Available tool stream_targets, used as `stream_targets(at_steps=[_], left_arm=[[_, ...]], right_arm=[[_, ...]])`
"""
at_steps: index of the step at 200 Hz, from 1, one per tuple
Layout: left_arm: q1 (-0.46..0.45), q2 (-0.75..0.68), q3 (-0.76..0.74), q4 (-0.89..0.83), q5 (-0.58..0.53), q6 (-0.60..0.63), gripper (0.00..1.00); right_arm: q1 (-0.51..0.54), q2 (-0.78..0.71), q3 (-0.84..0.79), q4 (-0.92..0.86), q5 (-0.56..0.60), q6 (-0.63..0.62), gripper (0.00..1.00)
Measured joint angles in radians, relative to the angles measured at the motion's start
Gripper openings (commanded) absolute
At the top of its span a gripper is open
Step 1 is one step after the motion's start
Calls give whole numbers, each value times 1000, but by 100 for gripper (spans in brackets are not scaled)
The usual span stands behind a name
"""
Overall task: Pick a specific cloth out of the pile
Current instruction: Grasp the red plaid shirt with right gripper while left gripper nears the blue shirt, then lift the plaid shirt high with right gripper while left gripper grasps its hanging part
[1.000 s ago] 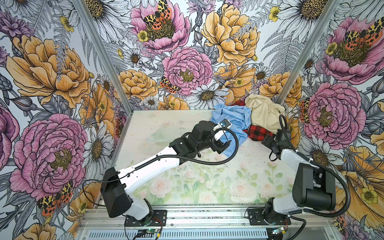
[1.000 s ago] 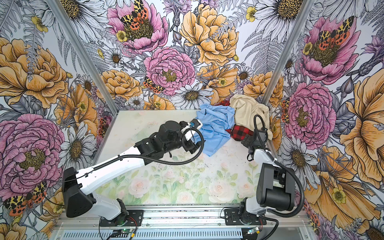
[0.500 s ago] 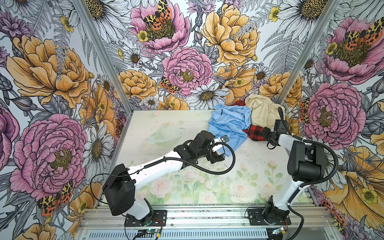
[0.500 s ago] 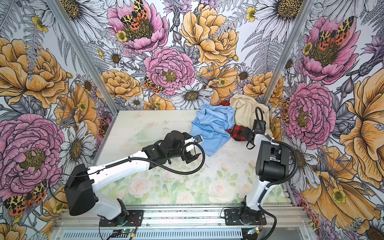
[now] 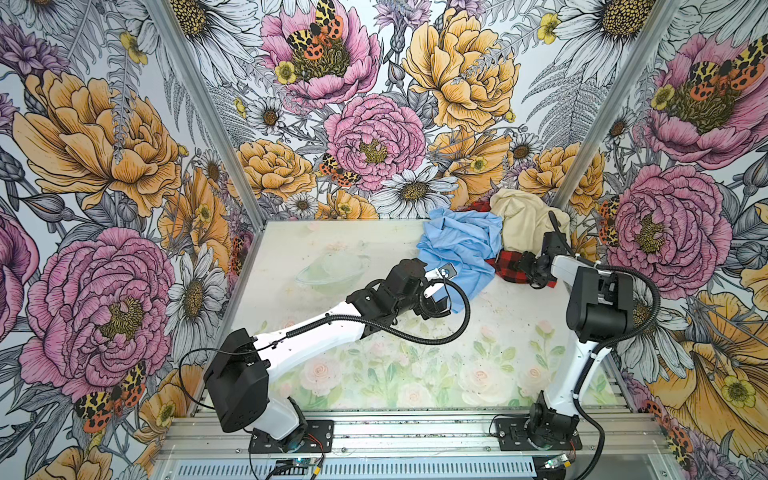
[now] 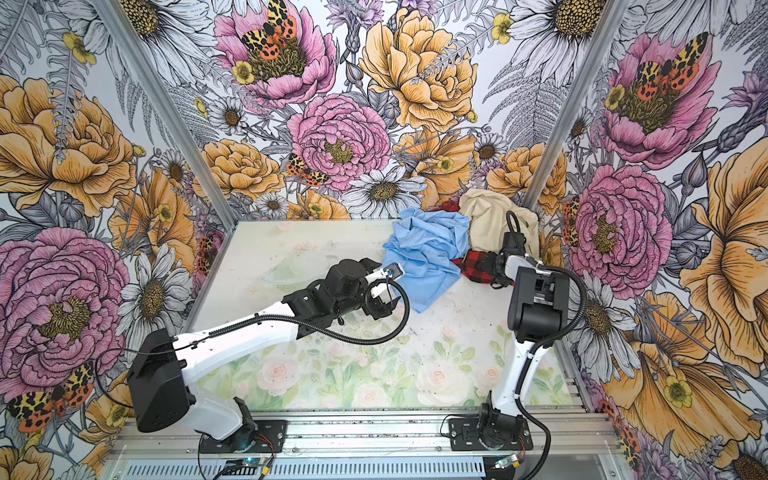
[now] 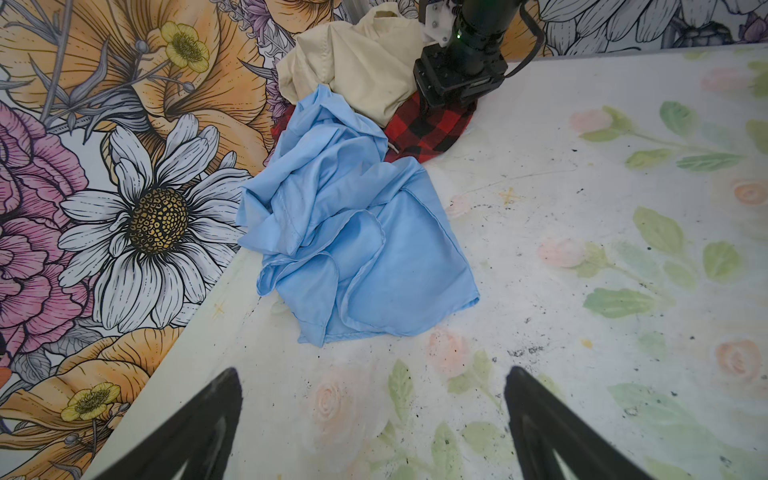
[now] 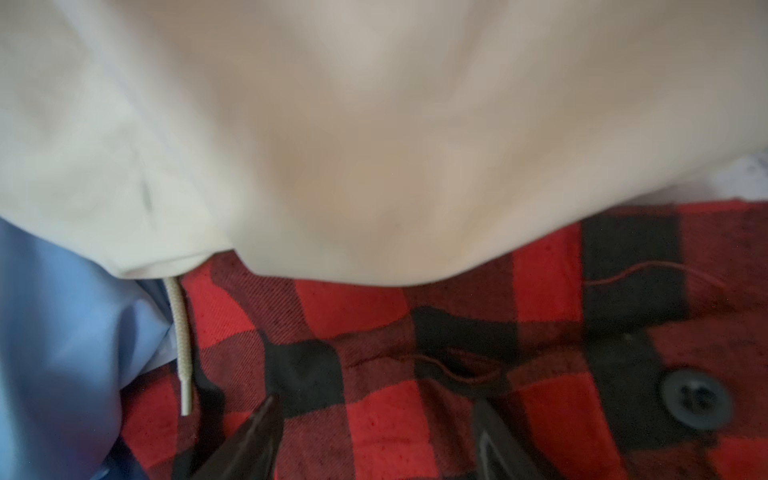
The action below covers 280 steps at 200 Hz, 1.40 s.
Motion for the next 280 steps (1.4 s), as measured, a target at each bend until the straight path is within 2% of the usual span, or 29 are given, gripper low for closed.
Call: stream_targets(at_steps=[35,56,77,106,158,181,212,246,280], left_arm=[[0,0,0,0,-3,-1,99],[0,0,0,0,-4,-1,99],[0,-1,0,0,-10,-4,99],[0,-9,0,0,-14,-8,99],[0,-28,0,0,-27,-8,99],[1,-30,0,0,-30,-8,99],[7,-40,0,0,-33,-18,99],[14,-51,0,6,-37,-34,99],[26,-61,0,8,-63,-38,99]], right_arm=[[35,37,79,-93,43,-38,63],[66,73,146,-161,72,-71,55],[89,101,199,-217,95,-101,39],[100,107,209,-259,97,-129,0],[113,83,180,-250,78,-153,0],[124,-17,125,-254,78,-153,0],[128,-216,133,-246,60,-151,0],[128,-359,276,-234,10,-141,0],[137,-345,525,-232,-51,-96,0]])
